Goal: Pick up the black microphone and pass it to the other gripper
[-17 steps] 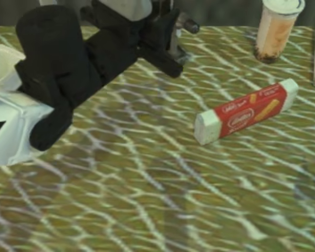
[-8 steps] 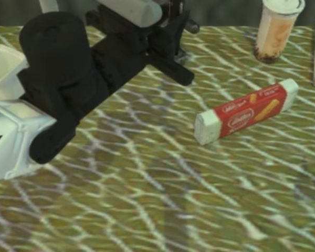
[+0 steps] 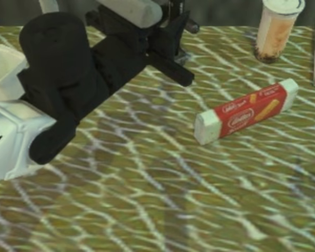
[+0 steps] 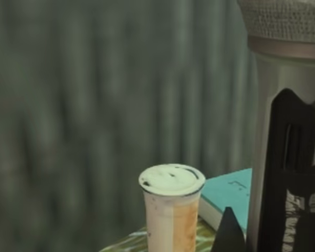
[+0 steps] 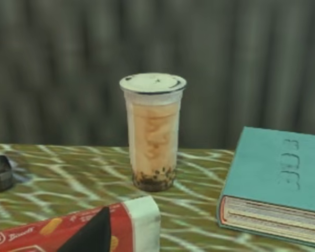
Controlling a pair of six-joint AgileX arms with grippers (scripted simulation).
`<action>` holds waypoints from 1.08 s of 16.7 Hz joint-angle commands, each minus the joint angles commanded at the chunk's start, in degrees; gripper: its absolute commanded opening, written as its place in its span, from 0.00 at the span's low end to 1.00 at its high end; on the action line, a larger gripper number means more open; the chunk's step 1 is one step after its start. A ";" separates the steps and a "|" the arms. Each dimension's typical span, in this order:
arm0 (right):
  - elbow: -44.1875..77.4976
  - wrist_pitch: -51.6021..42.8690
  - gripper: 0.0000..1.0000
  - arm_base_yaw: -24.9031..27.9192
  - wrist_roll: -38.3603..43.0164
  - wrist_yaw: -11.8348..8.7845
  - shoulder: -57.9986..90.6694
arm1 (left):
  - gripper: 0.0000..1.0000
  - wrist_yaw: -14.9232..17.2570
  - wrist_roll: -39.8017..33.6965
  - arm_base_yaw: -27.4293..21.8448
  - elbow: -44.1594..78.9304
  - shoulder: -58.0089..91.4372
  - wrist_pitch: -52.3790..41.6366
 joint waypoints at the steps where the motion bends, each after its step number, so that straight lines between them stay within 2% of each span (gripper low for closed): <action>1: 1.42 1.04 1.00 1.49 0.01 -0.04 2.41 | 0.00 0.00 0.00 0.00 0.00 0.00 0.00; 13: 30.09 22.96 1.00 27.94 0.64 -0.94 50.26 | 0.00 0.00 0.00 0.00 0.00 0.00 0.00; 18: 37.20 28.27 1.00 35.19 0.37 -1.39 62.71 | 0.00 0.00 0.00 0.00 0.00 0.00 0.00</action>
